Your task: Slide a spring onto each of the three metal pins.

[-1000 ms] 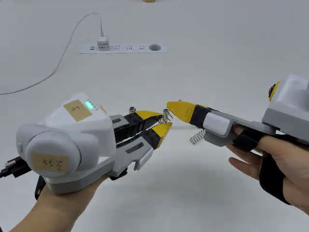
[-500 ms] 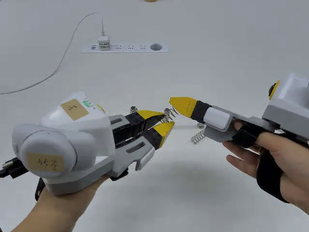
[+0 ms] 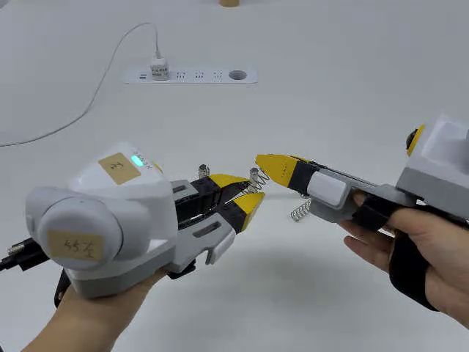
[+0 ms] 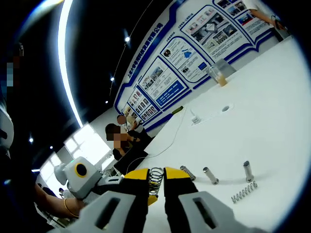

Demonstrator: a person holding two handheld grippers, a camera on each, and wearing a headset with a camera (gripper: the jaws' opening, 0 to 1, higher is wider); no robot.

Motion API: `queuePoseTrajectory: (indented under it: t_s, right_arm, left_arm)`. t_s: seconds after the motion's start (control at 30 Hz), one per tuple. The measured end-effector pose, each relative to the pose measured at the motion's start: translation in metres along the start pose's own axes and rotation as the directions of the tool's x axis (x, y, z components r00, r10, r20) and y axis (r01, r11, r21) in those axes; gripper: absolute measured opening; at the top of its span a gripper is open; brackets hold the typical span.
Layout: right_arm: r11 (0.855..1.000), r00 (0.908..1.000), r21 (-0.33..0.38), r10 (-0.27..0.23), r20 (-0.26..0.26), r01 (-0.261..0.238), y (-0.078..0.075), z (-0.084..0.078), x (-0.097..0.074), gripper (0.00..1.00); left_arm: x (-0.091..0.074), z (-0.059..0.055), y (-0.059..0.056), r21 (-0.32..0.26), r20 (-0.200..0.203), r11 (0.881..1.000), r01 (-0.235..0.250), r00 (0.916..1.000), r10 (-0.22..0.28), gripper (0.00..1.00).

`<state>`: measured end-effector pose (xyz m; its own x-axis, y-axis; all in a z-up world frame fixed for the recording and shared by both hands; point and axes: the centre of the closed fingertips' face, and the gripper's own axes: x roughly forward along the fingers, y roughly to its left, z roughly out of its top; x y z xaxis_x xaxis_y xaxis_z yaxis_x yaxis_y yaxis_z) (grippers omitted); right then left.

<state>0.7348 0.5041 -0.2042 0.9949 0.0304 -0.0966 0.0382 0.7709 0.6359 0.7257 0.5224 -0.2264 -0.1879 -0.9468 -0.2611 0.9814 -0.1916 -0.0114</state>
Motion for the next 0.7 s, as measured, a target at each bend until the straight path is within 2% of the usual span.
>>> queuePoseTrajectory:
  t_s: [0.17,0.27,0.4,0.6,0.7]
  right_arm:
    - [0.999,0.9999,-0.054,0.002,-0.014,-0.003,0.002,-0.001,0.001,0.11]
    - [0.995,0.9998,-0.103,-0.008,-0.02,0.006,0.001,-0.001,0.002,0.11]
    - [0.982,0.9993,-0.189,-0.026,-0.028,0.021,-0.001,0.001,0.003,0.11]
    - [0.964,0.9984,-0.264,-0.045,-0.035,0.034,-0.005,0.004,0.005,0.11]
    - [0.948,0.9977,-0.317,-0.056,-0.037,0.042,-0.008,0.007,0.007,0.11]
  left_arm:
    - [0.0,-0.002,-0.001,0.015,-0.015,1.0,0.004,0.9999,-0.004,0.12]
    - [0.0,-0.004,-0.002,0.036,-0.026,0.999,0.003,0.9997,-0.002,0.17]
    - [0.0,-0.007,-0.003,0.064,-0.046,0.998,0.003,0.9989,0.0,0.22]
    - [-0.002,-0.015,-0.003,0.035,-0.068,0.999,-0.005,0.9976,0.007,0.29]
    - [-0.005,-0.019,-0.003,0.027,-0.077,1.0,-0.011,0.9969,0.013,0.33]
